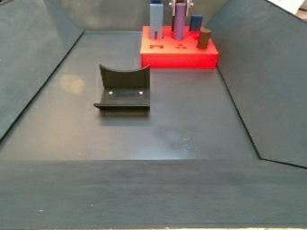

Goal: Pick up the round object. Move up. Move to above the board. Insert the round object.
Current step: Insert the round object.

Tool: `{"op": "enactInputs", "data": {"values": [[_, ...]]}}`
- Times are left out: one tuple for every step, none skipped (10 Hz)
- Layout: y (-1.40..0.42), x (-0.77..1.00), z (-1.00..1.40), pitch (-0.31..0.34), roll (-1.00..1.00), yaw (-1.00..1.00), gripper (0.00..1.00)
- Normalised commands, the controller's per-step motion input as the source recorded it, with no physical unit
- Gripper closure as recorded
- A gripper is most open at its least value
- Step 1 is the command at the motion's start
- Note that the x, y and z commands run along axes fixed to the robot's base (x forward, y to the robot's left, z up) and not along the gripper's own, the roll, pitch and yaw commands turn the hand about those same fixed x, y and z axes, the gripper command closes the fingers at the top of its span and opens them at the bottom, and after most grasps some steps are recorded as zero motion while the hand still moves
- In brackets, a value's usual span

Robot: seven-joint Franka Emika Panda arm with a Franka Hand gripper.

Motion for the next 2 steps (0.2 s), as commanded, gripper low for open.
{"op": "enactInputs", "data": {"values": [[-0.10, 0.00, -0.11, -0.057, -0.03, 0.05, 1.00], [-0.31, 0.00, -0.22, -0.090, -0.03, 0.17, 1.00]]}}
